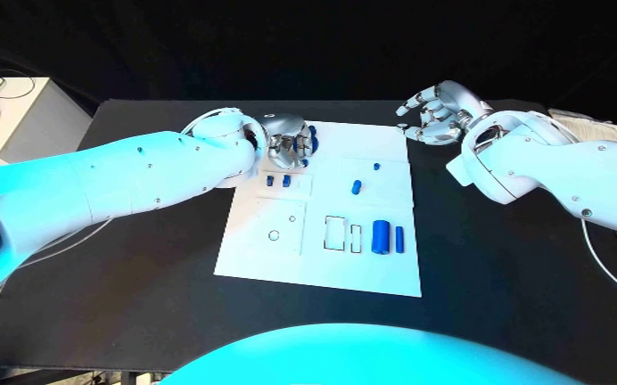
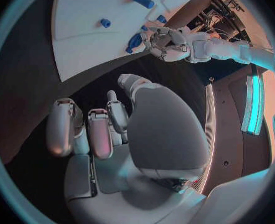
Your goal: Assemble the parts on the task board
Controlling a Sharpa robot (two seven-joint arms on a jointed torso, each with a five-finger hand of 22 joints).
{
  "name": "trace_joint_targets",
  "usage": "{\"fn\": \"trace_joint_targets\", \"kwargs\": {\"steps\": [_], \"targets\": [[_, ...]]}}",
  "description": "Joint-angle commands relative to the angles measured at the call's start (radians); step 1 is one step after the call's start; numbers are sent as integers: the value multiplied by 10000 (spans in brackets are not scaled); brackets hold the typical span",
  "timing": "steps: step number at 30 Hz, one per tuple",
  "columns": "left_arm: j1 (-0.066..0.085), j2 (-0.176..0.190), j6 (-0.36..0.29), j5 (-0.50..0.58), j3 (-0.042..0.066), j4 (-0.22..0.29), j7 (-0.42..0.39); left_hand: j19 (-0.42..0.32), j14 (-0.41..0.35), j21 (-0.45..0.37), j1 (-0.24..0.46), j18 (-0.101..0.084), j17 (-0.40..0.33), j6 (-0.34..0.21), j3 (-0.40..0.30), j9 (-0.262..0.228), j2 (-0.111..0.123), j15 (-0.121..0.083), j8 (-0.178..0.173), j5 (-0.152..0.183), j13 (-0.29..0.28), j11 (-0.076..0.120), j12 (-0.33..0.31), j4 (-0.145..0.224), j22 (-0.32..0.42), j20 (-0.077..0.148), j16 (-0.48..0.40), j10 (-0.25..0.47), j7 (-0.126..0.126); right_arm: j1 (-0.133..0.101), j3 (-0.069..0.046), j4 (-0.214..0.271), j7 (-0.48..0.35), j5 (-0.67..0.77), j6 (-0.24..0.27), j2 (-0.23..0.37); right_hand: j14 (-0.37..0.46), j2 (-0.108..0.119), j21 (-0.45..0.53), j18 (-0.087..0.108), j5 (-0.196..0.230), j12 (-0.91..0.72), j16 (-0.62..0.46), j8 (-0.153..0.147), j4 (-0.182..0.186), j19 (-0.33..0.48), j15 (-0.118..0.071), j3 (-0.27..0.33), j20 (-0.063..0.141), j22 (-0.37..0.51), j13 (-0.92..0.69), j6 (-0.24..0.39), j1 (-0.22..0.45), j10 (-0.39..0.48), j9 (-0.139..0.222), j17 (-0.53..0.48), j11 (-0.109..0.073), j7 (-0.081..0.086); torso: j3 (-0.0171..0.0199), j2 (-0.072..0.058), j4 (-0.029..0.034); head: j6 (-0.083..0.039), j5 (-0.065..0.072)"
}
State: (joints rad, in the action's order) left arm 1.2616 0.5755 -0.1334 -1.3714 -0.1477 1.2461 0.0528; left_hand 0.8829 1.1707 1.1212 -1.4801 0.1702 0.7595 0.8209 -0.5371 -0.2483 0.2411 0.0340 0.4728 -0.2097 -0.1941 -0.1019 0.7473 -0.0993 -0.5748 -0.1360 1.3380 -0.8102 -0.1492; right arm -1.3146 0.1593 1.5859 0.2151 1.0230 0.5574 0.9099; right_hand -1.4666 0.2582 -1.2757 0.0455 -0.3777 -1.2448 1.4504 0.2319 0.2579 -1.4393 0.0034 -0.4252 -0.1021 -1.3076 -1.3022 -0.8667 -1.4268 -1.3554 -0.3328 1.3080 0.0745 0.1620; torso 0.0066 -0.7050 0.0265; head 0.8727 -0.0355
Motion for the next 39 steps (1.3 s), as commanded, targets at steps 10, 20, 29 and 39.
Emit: {"fn": "trace_joint_targets", "kwargs": {"steps": [10, 20, 29, 39], "targets": [[-3, -142, 307, 40, 8, -63, -94, 7, 335, 258, -3, 149, 237, 360, -306, 107, 48, -8, -116, -9, 266, 2, -264, 28, -150, 50, 267, -238, -25, 5, -1, 9, -99, 44, -32, -15, -546, 45, 20, 197, -69, 10, -46, 62, 28, 32, -53, -56, 1, -1130, 5, 63, 63, 64, -1, 967, -8, 20, 0, -4, 9, -1, 22], [-7, -182, 562, 37, 7, -139, 14, -5, 349, 292, 32, 147, 227, 371, -341, 135, 71, 2, -165, -1, 333, -13, -363, 40, -171, 45, 294, -240, -31, 5, -1, 13, -100, 47, -32, -15, -546, 45, 20, 197, -69, 10, -46, 62, 28, 32, -53, -56, 1, -1130, 5, 63, 63, 64, -1, 967, -8, 20, -1, -3, 2, -1, 32], [-8, -207, 788, 37, 6, -189, 128, -5, 414, 375, 56, 148, 234, 374, -445, 193, 61, 32, -273, -4, 487, -53, -595, 85, -216, 23, 367, -240, -70, 5, -1, 23, -97, 49, -33, -11, -546, 45, 20, 197, -69, 10, -46, 62, 28, 32, -53, -56, 1, -1130, 5, 63, 63, 64, -1, 967, -8, 20, -3, -1, 3, -1, 46], [-21, -238, 680, 79, 5, -208, -20, 94, 872, 643, -19, 163, 715, 696, -709, 199, -167, -66, -298, 12, 629, 65, -723, 258, -347, 69, 640, -792, -52, 5, -1, 28, -102, 50, -34, -16, -546, 45, 20, 197, -69, 10, -46, 62, 28, 32, -53, -56, 1, -1130, 5, 63, 63, 64, -1, 967, -8, 20, -4, 5, 5, -1, 44]]}}
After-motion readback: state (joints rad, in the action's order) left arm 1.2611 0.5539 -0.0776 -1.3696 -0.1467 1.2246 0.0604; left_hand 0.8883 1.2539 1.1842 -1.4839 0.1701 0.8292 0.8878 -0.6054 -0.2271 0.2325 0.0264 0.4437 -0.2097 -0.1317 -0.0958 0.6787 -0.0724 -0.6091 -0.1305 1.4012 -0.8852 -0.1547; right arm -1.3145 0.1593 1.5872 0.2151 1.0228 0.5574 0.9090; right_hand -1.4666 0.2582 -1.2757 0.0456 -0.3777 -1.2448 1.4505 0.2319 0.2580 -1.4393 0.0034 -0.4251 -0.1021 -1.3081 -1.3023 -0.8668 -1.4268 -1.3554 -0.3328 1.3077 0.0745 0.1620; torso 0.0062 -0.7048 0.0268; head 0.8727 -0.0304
